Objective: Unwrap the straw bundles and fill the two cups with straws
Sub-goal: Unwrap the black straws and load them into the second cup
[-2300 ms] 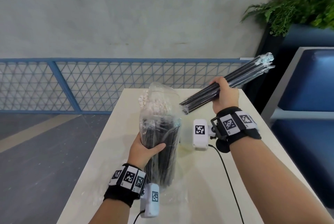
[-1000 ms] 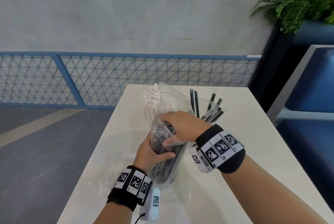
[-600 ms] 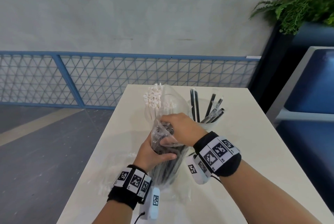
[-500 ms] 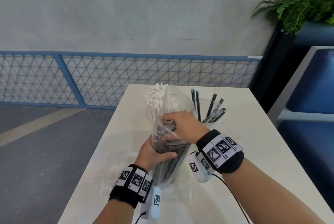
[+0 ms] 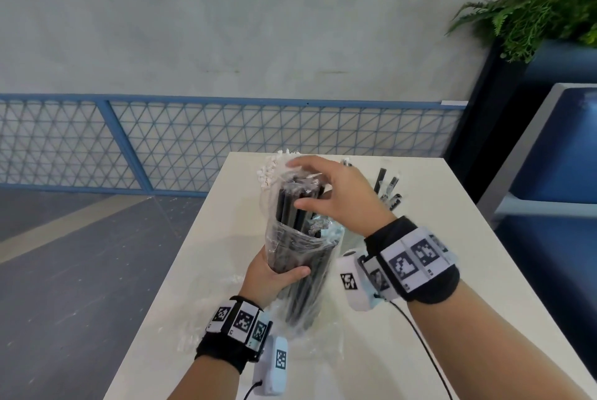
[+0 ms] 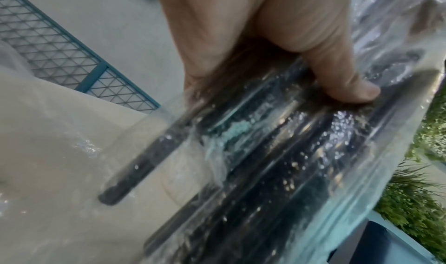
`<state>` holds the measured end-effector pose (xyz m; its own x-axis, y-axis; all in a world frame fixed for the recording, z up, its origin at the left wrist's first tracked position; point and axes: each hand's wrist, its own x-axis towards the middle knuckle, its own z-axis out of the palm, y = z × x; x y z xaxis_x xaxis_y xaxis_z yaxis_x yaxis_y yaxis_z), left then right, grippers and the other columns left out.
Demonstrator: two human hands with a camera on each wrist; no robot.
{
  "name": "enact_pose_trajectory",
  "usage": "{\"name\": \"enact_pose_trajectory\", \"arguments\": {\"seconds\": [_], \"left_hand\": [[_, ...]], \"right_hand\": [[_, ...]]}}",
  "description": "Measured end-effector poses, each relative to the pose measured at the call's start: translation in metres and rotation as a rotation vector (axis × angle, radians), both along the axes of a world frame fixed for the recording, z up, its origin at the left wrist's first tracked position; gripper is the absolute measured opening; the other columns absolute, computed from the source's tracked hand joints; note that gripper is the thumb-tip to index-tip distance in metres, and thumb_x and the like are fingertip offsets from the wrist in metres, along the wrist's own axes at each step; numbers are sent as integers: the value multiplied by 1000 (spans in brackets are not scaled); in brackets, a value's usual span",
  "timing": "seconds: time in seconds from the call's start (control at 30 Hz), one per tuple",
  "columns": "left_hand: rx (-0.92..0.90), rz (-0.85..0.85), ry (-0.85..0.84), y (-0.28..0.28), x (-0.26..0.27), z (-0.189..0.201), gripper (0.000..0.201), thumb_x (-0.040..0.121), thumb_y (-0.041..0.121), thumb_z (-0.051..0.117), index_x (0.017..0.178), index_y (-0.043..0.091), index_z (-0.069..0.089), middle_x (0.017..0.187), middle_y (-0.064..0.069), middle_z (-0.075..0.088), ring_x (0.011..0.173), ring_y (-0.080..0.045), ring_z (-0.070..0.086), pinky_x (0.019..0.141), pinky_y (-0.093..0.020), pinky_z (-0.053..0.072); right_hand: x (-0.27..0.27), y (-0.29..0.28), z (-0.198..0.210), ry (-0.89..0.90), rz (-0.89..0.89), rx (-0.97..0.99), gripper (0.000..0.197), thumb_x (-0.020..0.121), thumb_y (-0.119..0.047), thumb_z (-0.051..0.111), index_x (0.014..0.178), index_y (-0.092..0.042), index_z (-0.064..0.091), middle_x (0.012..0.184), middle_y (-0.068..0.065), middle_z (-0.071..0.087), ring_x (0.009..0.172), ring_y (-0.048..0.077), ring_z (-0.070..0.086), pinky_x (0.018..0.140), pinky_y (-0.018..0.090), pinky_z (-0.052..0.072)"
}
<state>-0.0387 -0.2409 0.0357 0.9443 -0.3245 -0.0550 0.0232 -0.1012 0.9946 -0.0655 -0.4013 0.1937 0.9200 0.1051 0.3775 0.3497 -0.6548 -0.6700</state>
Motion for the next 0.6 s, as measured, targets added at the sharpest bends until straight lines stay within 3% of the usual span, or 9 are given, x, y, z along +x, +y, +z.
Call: {"name": "enact_pose_trajectory", "arguments": {"seconds": [0.1,0.2,0.3,0.37,0.43,0.47,0.53,0.6], "left_hand": [[-47,49,2,1,0,1,43,65,3,81,105,6,65,92,0,75,89,-14,71,74,-22,56],[-53,69,-9,1,-1,3,58,56,16,88,108,5,63,97,-7,74,94,-21,70,80,-34,57],[2,74,-7,-1,-5,7,53,57,18,87,103,6,64,92,-15,73,87,-39,67,73,-53,54],[52,61,-22,-2,-5,8,44,61,13,85,99,7,64,91,-19,72,82,-42,66,69,-53,54],[89,41,-44,-2,-5,11,42,60,13,86,96,13,63,93,-16,72,83,-33,68,74,-44,55],[98,33,-60,-3,-5,13,46,58,14,87,96,19,61,94,-8,72,86,-24,68,77,-37,55],[94,-14,-102,-4,-6,21,66,52,20,90,105,31,54,99,13,67,94,-3,65,82,-22,53],[44,-41,-118,-7,-5,28,81,45,31,90,111,42,45,104,22,62,98,10,60,84,-15,48]], "right_hand": [[-10,21,-30,-86,-174,249,66,72,-23,77,128,-26,42,123,-8,45,108,-1,49,80,17,52],[-13,35,-54,34,-253,300,63,74,-32,75,126,-18,42,122,-4,55,108,6,56,92,28,51],[-9,37,-56,160,-230,306,70,71,-37,76,128,-18,40,120,-6,59,107,6,56,96,26,46],[-6,36,-52,188,-238,356,74,65,-39,80,125,-19,42,116,-6,61,104,8,58,92,25,47],[-1,38,-52,218,-277,403,68,62,-37,82,117,-17,49,111,-3,65,101,13,61,91,31,50],[1,39,-53,227,-309,449,62,61,-36,82,112,-17,53,107,-1,67,99,15,63,90,35,52],[5,42,-57,226,-381,581,53,57,-36,80,102,-16,60,96,1,70,91,17,66,86,42,55],[8,41,-60,208,-425,686,46,56,-38,76,94,-15,65,87,2,72,84,18,69,81,44,57]]}}
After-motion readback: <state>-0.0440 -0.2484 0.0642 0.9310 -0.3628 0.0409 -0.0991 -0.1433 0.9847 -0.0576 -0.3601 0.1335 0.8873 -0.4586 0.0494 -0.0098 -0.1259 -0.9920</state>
